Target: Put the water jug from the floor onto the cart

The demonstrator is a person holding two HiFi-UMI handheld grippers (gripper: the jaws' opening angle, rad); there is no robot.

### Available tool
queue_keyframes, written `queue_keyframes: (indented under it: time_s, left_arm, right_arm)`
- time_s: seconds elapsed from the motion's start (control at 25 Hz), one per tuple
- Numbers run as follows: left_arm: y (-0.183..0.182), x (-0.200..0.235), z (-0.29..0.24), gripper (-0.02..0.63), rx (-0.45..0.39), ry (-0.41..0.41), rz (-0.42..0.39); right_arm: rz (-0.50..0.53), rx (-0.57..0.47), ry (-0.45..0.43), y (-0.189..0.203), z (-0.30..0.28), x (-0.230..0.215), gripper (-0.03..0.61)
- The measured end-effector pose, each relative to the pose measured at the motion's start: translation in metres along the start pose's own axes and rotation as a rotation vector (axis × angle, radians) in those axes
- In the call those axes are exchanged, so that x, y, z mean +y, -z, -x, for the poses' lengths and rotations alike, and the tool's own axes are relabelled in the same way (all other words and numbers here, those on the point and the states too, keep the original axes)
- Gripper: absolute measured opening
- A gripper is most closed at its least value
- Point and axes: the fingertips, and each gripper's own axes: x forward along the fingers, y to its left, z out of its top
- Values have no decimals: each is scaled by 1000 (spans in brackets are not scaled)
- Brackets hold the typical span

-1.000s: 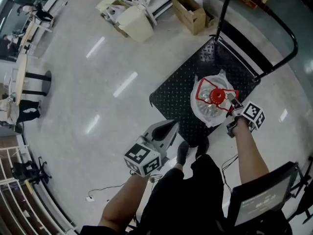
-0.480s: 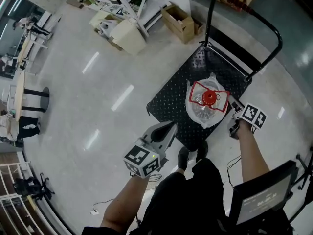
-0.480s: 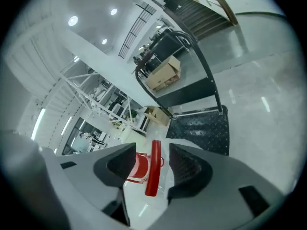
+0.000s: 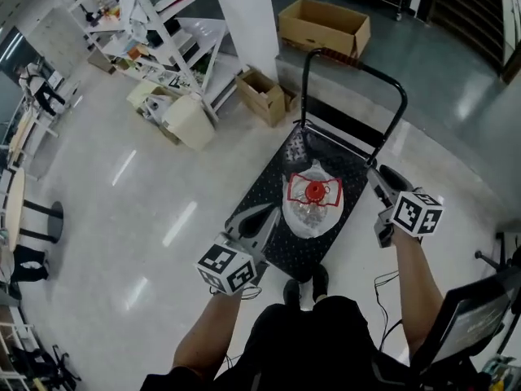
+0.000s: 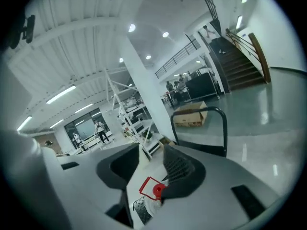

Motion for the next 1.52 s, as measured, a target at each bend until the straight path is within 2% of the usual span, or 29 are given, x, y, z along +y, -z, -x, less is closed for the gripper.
queue_keyframes:
  time_s: [0.08, 0.12, 0.36, 0.48, 0.84, 1.08, 1.28, 1.52]
  left_arm:
    - [-19, -9, -1, -2, -23, 22, -29]
    - [-28, -14, 0, -2, -36, 34, -45]
    - [-61, -37, 6, -2, -93, 92, -101]
    - [-63, -49, 0, -2, -90, 139, -94]
    - [-48, -137, -30, -3, -26, 407, -136]
    - [-43, -217, -37, -2, -9, 554, -157]
    - [-26, -294, -25, -2, -5, 628, -191]
    - [19, -398, 21, -2, 42, 623, -228]
  right_arm:
    - [36, -53, -18, -27, 28, 20, 9]
    - [57, -77, -26, -37, 41, 31, 2]
    - [236, -122, 33, -62, 93, 69, 2]
    - [276, -136, 71, -64, 109, 74, 2]
    - [279, -224, 278, -55, 217, 66, 2]
    - [222, -269, 410, -34, 310, 44, 2]
    - [190, -324, 476, -8, 395, 31, 2]
    - [178, -308, 439, 47, 492, 30, 2]
